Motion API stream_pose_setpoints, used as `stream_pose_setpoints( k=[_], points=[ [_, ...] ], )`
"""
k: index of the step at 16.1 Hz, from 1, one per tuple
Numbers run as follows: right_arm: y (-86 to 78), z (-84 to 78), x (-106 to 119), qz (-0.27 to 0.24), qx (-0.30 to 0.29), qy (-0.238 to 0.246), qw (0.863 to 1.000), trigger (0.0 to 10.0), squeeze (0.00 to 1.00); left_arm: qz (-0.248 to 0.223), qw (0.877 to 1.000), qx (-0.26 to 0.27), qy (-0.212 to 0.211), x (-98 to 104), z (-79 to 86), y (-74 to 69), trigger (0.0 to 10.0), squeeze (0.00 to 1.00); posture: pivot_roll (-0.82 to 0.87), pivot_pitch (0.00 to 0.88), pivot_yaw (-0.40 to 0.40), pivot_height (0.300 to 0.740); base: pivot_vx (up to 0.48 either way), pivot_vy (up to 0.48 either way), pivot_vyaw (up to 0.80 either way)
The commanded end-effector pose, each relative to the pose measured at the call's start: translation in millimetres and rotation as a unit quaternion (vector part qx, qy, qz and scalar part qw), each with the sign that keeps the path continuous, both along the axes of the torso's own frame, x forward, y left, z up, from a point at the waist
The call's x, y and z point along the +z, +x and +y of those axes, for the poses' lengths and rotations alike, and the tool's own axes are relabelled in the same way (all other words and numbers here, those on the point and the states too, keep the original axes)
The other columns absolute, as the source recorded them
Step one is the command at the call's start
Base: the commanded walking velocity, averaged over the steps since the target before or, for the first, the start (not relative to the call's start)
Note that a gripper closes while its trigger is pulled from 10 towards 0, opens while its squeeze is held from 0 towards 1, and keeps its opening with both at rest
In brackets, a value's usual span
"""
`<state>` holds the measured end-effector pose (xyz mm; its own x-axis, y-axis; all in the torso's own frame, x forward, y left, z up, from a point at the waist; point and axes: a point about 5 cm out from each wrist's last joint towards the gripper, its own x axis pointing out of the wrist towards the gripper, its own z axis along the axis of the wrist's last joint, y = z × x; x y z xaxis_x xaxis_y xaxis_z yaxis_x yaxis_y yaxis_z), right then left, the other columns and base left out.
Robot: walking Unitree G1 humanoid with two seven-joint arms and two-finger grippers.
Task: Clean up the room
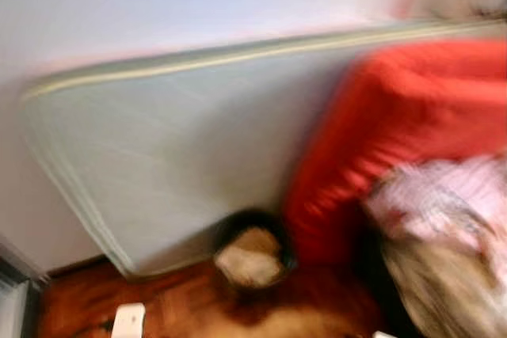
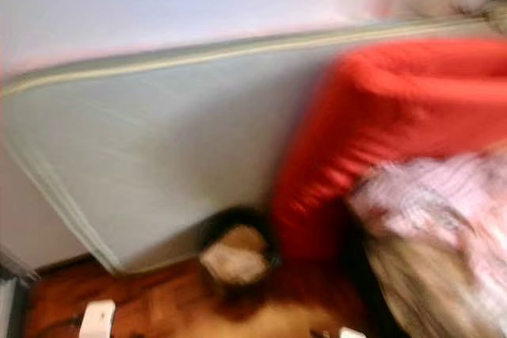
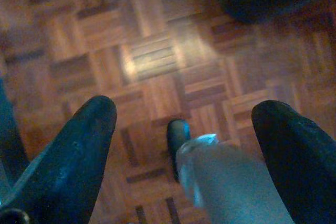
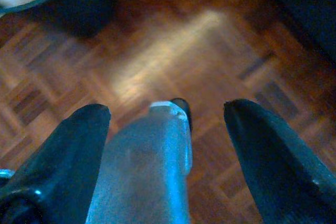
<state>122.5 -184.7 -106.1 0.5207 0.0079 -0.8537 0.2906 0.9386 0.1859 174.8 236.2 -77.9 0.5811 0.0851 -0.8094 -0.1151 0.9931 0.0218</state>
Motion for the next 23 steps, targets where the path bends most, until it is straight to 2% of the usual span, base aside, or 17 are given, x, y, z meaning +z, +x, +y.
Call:
stream_pose_setpoints(
  k=[1, 9, 13, 23],
  points=[
    [-6.6, -7.5, -1.1, 0.008, -0.012, -0.008, 1.000, 10.0, 0.00, 0.010, 1.000, -0.011, -0.012, -4.1, -10.5, -3.0, 10.0, 0.00, 0.00, 0.000, -0.038, 0.740, 0.000, 0.000, -0.77],
    [-7.2, -8.1, -1.2, 0.009, -0.013, -0.007, 1.000, 10.0, 0.00, 0.010, 1.000, -0.013, -0.007, -4.4, -10.3, -3.9, 10.0, 0.00, 0.00, 0.000, -0.040, 0.740, 0.000, 0.000, -0.77],
    [-7.1, -8.1, -1.1, 0.008, -0.012, -0.007, 1.000, 10.0, 0.00, 0.006, 1.000, -0.009, -0.006, -2.9, -9.1, -1.1, 10.0, 0.00, 0.00, 0.000, -0.042, 0.740, 0.000, -0.388, -0.77],
    [-6.4, -9.6, -0.3, -0.001, -0.022, -0.013, 1.000, 10.0, 0.00, -0.001, 1.000, 0.012, -0.010, -2.3, -1.5, -4.6, 10.0, 0.00, 0.00, 0.000, -0.042, 0.740, 0.000, 0.000, -0.68]
  ],
)
